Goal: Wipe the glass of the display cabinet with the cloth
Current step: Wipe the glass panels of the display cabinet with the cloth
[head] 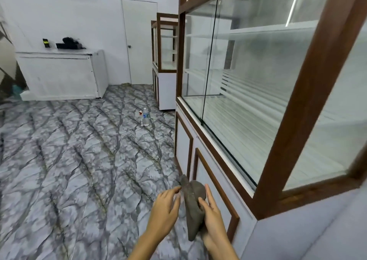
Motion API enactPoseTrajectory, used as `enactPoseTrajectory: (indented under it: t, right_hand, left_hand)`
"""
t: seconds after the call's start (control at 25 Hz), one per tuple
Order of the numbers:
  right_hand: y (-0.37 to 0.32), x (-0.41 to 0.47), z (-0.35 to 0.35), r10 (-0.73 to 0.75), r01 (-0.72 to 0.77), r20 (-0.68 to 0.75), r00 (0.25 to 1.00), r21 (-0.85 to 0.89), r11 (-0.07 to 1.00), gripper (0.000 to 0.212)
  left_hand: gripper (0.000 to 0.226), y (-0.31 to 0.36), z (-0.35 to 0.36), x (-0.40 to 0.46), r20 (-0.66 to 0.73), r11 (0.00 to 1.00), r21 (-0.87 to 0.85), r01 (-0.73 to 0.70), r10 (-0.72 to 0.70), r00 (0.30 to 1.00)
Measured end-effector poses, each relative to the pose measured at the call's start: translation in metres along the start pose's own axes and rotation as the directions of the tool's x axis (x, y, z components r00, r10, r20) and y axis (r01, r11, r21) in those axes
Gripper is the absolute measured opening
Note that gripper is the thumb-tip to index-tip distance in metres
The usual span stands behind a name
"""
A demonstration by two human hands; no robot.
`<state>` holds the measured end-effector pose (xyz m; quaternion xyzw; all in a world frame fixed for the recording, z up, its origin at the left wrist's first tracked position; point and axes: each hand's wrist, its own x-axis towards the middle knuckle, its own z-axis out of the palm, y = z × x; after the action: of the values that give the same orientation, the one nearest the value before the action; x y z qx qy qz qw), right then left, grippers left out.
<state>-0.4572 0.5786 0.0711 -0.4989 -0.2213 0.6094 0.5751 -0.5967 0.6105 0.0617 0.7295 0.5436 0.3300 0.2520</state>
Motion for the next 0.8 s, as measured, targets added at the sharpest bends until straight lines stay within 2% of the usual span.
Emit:
enactPoseTrajectory:
  t: [0.12, 0.28, 0.4, 0.6, 0.72, 0.8]
  right_hand:
    - [-0.035, 0.07, 0.022, -0.022, 0.022, -0.009, 1.0, 0.054, 0.998, 0.045]
    - [-0.089, 0.131, 0.05, -0.102, 0.099, 0.024, 0.994, 0.114, 0.989, 0.051]
    - [-0.123, 0.163, 0.059, -0.158, 0.152, 0.033, 0.987, 0.151, 0.977, 0.045]
    - [-0.172, 0.209, 0.067, -0.299, 0.315, -0.17, 0.939, 0.079, 0.946, 0.04]
    - [-0.197, 0.227, 0.084, -0.41, 0.442, -0.334, 0.849, 0.021, 0.897, 0.042]
    - [-0.21, 0.236, 0.102, -0.49, 0.53, -0.441, 0.752, -0.038, 0.847, 0.04]
  left_hand:
    - [0.037, -0.011, -0.007, 0.083, 0.06, 0.998, 0.005, -0.059, 0.058, 0.996]
    - [0.038, -0.011, 0.003, 0.183, 0.064, 0.978, -0.021, -0.209, 0.21, 0.976]
    - [0.04, -0.006, 0.019, 0.244, 0.09, 0.936, -0.042, -0.349, 0.351, 0.932]
    - [0.042, 0.009, 0.038, 0.353, 0.023, 0.842, -0.147, -0.519, 0.528, 0.849]
    - [0.042, 0.025, 0.038, 0.417, -0.045, 0.758, -0.166, -0.631, 0.633, 0.773]
    - [0.043, 0.036, 0.034, 0.455, -0.069, 0.669, -0.161, -0.725, 0.725, 0.685]
